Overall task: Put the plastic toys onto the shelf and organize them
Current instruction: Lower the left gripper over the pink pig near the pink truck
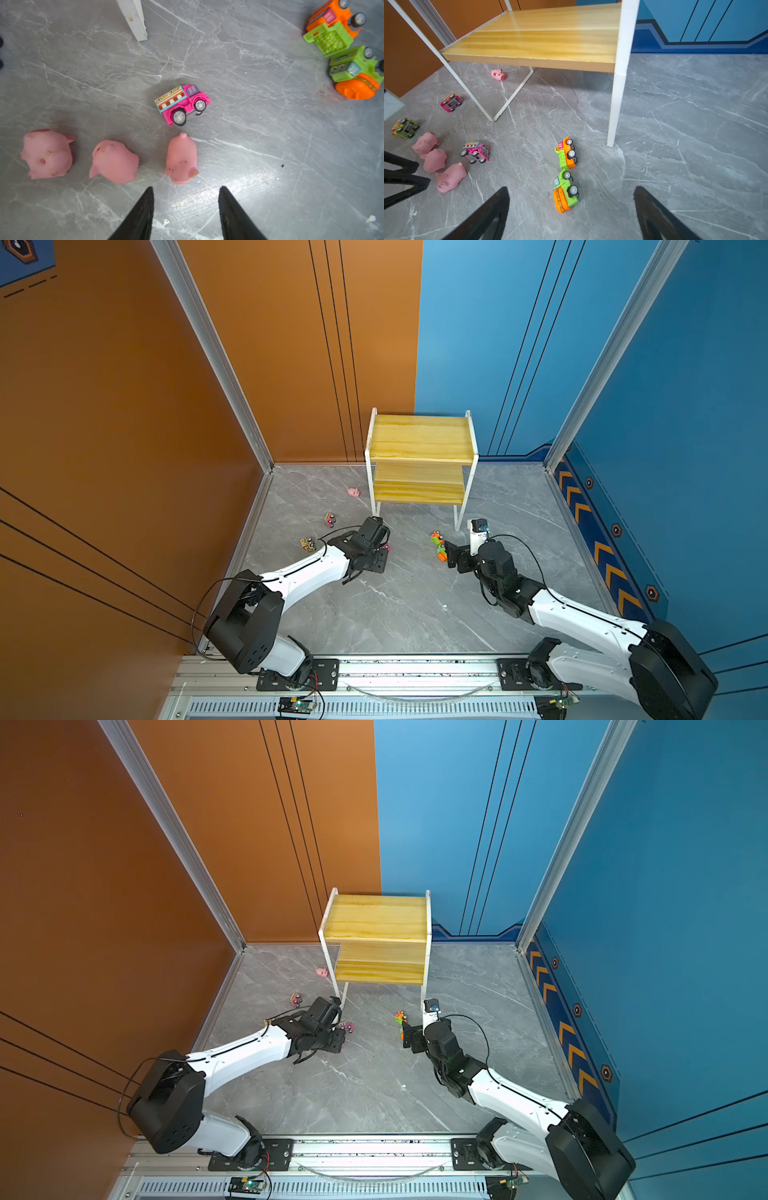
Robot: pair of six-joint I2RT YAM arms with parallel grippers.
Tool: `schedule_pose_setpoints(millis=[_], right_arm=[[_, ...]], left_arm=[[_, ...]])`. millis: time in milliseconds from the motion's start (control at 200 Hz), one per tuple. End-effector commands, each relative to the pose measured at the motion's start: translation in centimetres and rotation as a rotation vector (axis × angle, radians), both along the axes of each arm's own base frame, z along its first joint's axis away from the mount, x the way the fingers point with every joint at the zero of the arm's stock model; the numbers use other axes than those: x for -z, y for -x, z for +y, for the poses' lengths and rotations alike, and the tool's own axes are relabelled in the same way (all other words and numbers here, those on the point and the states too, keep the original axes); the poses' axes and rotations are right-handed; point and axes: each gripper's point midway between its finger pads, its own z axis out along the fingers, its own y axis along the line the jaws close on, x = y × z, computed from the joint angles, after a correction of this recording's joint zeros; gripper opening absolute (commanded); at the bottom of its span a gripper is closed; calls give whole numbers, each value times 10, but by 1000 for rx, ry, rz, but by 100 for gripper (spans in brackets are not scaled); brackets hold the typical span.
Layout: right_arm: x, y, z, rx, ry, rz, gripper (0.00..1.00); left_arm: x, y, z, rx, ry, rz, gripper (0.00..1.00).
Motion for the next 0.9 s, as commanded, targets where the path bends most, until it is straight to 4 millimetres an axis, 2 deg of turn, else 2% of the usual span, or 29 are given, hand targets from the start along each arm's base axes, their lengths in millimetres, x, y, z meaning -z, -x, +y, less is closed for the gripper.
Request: schedule_pose_setpoints(millis=[0, 260, 425, 696, 896], right_arm=[[2, 5, -6, -2, -34, 5, 94], [1, 11, -14, -5, -52, -11, 94], [0, 12, -19, 0, -55, -18, 95], [2, 15, -23, 8, -60, -22, 95], [2, 17, -29, 27, -61, -22, 94]], left_arm=[[12, -8, 2, 8, -70, -42, 53], [33, -14, -1, 29, -113, -24, 54], [40, -17, -5, 33, -87, -19, 47], [49, -14, -17, 46, -37, 17, 24], [41, -12, -39, 28, -1, 36, 22]])
